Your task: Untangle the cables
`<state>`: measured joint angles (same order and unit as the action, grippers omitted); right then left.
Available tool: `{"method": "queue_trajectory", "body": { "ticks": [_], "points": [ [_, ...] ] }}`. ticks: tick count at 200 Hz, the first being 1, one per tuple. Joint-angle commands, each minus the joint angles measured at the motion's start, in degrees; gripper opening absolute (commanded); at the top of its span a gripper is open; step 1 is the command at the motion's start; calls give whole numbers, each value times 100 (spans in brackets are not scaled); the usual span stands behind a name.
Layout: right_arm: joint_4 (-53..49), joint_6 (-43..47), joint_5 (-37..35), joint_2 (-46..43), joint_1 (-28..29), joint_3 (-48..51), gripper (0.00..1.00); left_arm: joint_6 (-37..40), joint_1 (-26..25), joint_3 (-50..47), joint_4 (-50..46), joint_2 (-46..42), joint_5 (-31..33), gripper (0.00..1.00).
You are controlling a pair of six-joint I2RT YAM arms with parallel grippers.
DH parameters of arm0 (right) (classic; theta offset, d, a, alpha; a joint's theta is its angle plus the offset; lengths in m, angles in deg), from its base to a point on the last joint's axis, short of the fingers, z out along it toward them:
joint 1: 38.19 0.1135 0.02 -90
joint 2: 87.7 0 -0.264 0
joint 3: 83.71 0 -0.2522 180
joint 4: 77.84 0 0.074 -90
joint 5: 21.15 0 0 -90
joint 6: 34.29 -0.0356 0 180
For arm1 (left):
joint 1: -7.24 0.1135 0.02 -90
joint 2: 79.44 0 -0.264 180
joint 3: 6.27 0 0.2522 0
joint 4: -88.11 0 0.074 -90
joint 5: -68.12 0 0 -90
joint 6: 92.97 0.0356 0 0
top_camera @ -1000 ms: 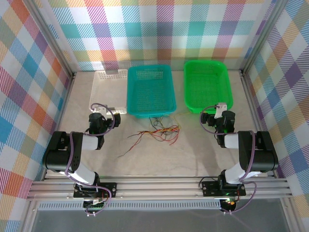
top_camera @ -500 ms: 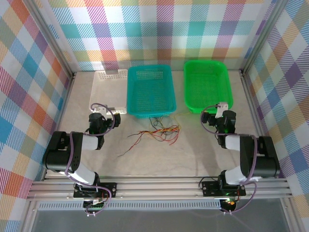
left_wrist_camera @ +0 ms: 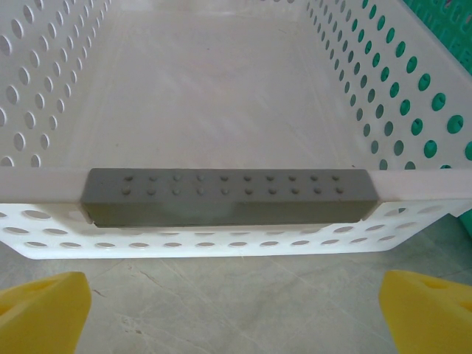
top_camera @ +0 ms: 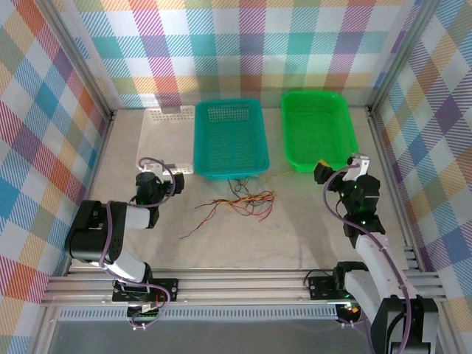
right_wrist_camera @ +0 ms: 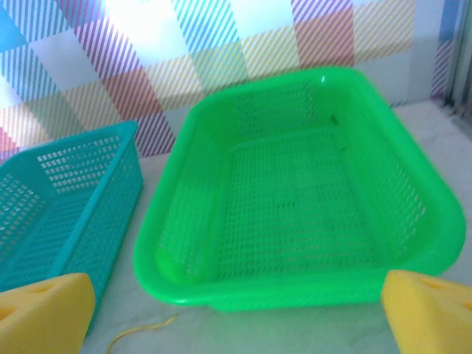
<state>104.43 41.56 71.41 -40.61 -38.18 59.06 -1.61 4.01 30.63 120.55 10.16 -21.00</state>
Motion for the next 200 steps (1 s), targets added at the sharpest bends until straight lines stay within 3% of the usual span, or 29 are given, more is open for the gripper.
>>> {"method": "queue_trajectory", "body": {
  "ticks": [1, 31, 48, 62, 79, 95, 119, 166, 200],
  "points": [
    [-956, -858, 895, -193, 34, -551, 100, 82, 48, 117, -21, 5, -72, 100],
    [-592, -2350, 1809, -689, 25, -491, 100, 86, 49, 118, -23, 5, -79, 100],
    [-1034, -2809, 1572, -1047, 34, -505, 100, 74, 67, 115, -21, 12, -89, 100],
    [-1124, -2689, 1688, -1123, 34, -497, 100, 74, 56, 115, -19, 7, -87, 100],
    [-2118, -2418, 1717, -785, 168, -1000, 100, 74, 59, 118, -18, 9, -88, 100],
    [-2793, -2192, 1488, -486, 552, -1272, 100, 75, 58, 120, -15, 6, -89, 100],
    [-3005, -2117, 729, -577, 1319, -1047, 100, 80, 59, 114, -18, 11, -89, 100],
    [-2719, -2486, -55, 50, 2725, -687, 100, 74, 57, 119, -30, 11, -89, 100],
    [-2230, -2934, -100, 792, 3243, -632, 100, 74, 58, 113, -27, 9, -89, 100]
  ]
}}
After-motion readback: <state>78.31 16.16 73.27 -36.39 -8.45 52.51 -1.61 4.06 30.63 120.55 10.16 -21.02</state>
